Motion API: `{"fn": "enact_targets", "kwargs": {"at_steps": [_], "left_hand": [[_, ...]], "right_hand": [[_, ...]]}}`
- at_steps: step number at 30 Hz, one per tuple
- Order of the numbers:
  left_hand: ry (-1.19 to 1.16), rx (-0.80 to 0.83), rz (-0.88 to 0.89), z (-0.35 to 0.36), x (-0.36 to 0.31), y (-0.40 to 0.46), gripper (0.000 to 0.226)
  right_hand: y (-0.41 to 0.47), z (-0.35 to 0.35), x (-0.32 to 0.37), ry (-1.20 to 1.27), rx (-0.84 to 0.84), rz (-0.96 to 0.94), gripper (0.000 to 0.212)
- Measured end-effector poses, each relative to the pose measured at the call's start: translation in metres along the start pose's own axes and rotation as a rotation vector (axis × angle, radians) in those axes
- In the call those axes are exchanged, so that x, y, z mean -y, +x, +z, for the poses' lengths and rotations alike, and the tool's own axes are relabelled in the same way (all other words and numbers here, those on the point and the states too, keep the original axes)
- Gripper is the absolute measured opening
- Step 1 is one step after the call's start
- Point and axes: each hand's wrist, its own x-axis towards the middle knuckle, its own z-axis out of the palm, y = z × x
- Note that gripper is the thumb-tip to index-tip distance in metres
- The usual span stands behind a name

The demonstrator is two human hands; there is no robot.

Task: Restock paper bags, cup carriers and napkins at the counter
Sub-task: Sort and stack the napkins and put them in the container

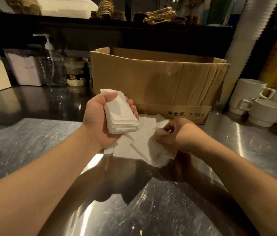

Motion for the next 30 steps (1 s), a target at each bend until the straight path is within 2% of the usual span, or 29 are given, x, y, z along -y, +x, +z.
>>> {"fn": "enact_targets", "kwargs": {"at_steps": [4,8,10,14,17,19,22,25,28,30], "left_hand": [[0.006,-0.001,-0.003,0.001,0.0,-0.001,0.048],[-0.002,0.022,-0.033,0.001,-0.001,-0.002,0.048],[0.007,0.058,-0.055,0.001,-0.001,-0.003,0.048],[0.133,0.123,-0.102,0.001,-0.001,-0.004,0.049],[0.245,0.105,-0.122,0.003,0.002,-0.006,0.046],[0.321,0.089,-0.151,0.004,0.005,-0.006,0.052],[0.403,0.116,-0.223,0.003,0.009,-0.005,0.055],[0.445,0.159,-0.257,-0.001,0.013,-0.002,0.073],[0.392,0.206,-0.242,0.003,0.018,-0.003,0.05],[0.398,0.179,-0.236,0.005,0.019,-0.004,0.05]], "right_hand": [[-0.002,-0.003,0.001,0.022,-0.008,0.006,0.016],[-0.002,-0.018,0.001,0.205,-0.025,-0.079,0.004],[-0.004,-0.03,0.0,0.349,0.05,-0.141,0.004],[-0.013,-0.046,-0.006,0.636,0.274,-0.31,0.019],[-0.018,-0.044,-0.003,0.773,0.38,-0.401,0.013],[-0.021,-0.038,0.002,0.831,0.345,-0.423,0.015],[-0.023,-0.027,0.013,0.811,0.157,-0.428,0.019],[-0.023,-0.018,0.019,0.788,-0.002,-0.416,0.02],[-0.021,-0.012,0.018,0.782,-0.089,-0.385,0.014],[-0.021,-0.008,0.018,0.779,-0.113,-0.375,0.012]]}}
